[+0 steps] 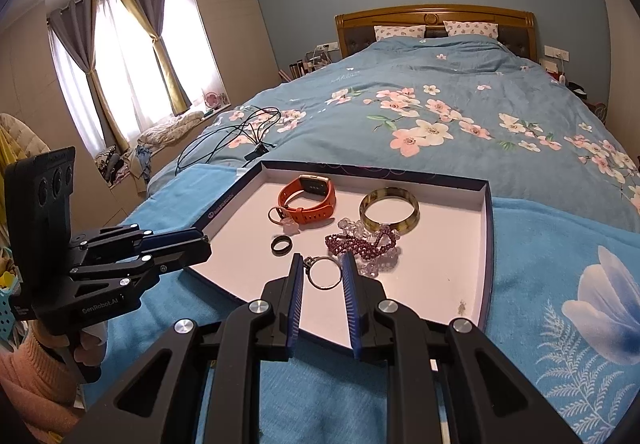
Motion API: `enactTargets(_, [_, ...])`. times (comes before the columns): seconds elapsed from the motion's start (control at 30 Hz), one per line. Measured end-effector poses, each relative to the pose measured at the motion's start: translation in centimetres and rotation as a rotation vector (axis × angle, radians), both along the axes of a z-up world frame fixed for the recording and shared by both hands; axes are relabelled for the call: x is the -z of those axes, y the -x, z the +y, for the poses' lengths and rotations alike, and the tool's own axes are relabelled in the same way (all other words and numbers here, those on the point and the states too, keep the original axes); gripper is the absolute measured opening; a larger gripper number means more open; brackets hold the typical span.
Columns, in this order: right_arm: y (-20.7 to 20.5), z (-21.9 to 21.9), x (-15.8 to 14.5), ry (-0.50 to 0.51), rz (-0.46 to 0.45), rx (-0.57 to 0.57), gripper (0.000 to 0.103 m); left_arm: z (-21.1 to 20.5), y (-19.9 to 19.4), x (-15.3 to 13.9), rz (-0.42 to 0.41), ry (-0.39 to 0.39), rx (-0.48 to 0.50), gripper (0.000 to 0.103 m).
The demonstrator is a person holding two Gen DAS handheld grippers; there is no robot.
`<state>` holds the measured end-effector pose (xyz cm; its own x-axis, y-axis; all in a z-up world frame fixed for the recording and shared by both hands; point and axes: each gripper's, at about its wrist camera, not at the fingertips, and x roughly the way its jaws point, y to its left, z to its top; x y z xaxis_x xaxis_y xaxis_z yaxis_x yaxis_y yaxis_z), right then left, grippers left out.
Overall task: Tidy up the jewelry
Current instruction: 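Carry the green stone ring into the box with the left tool while the right tool carries the silver ring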
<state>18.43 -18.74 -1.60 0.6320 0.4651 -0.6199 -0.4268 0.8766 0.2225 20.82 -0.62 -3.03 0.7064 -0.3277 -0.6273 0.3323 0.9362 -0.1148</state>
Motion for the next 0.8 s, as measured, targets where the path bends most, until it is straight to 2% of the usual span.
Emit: enactTargets(0.8, [-2.1,1.4,1.1,0.038,0.041,-0.013,0.018,-1.0,-2.7,1.2,0.043,-0.033,-0.011,0.021])
